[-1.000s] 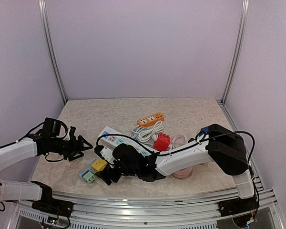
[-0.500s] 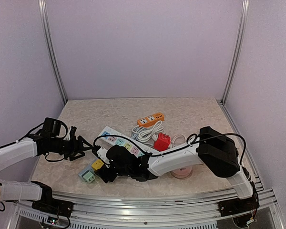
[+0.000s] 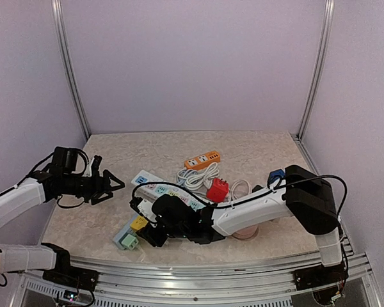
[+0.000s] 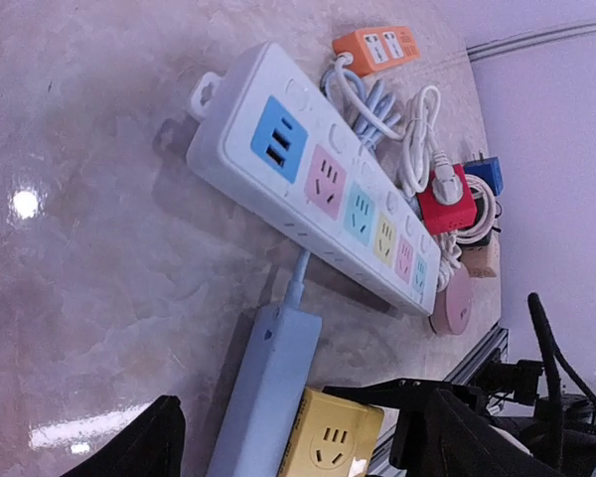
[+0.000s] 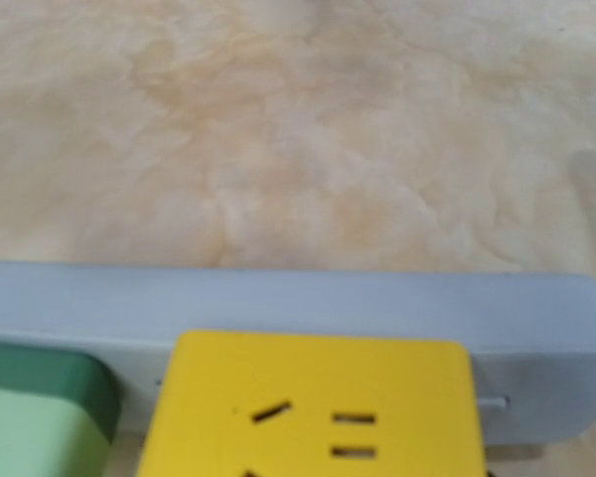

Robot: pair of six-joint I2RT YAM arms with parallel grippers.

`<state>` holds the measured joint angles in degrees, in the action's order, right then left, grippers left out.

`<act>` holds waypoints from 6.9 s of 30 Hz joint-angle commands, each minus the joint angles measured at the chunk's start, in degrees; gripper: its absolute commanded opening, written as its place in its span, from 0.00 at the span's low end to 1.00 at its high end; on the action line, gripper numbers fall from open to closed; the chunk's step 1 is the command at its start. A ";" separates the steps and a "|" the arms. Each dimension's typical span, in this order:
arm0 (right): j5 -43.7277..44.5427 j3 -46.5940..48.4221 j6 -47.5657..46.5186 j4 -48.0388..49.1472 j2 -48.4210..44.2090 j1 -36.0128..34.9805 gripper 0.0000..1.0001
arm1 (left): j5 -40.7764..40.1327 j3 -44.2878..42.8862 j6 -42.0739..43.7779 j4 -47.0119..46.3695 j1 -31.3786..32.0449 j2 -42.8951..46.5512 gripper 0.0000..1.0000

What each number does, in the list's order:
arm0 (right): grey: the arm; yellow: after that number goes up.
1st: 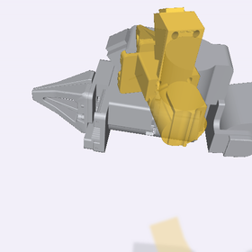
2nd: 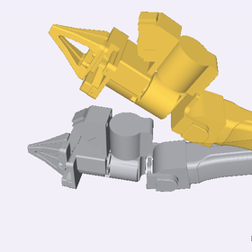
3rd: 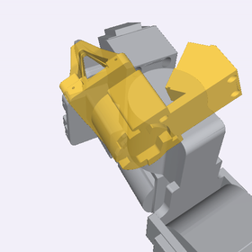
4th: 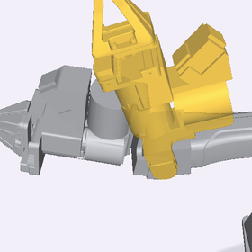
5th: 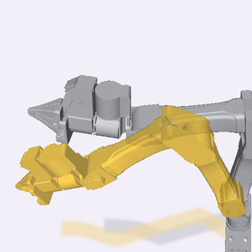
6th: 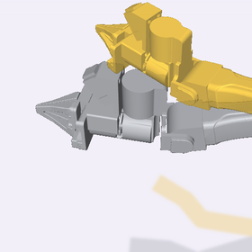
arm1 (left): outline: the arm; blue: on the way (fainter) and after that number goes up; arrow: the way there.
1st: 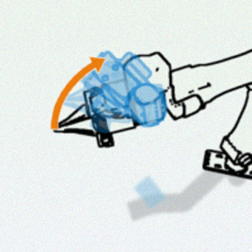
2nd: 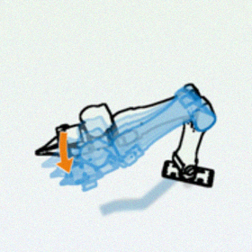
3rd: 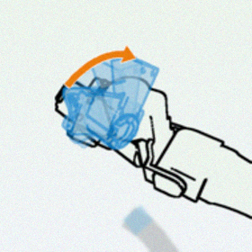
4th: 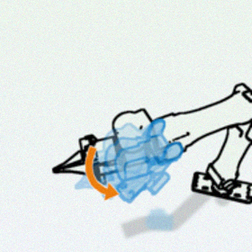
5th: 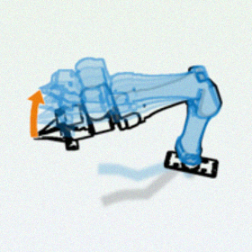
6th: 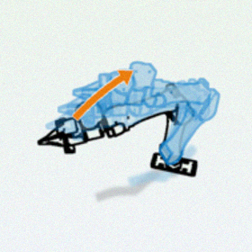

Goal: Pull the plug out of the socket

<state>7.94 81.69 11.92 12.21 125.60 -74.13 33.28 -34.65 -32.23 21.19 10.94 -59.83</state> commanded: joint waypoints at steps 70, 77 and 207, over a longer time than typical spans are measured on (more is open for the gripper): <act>0.95 -28.09 -18.51 20.52 -44.13 8.68 0.00 | 41.84 -25.63 20.22 -5.66 19.16 -33.51 0.59; 0.79 -27.43 -18.60 20.35 -43.18 8.56 0.00 | 43.74 -25.29 19.07 -7.38 19.21 -33.49 0.45; 23.81 -21.06 -20.85 13.16 -30.81 2.37 0.00 | 34.86 -24.23 18.00 -7.74 13.23 -30.34 0.15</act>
<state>24.01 56.88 -3.88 20.78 93.80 -69.95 69.97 -59.13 -15.97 16.84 24.64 -91.22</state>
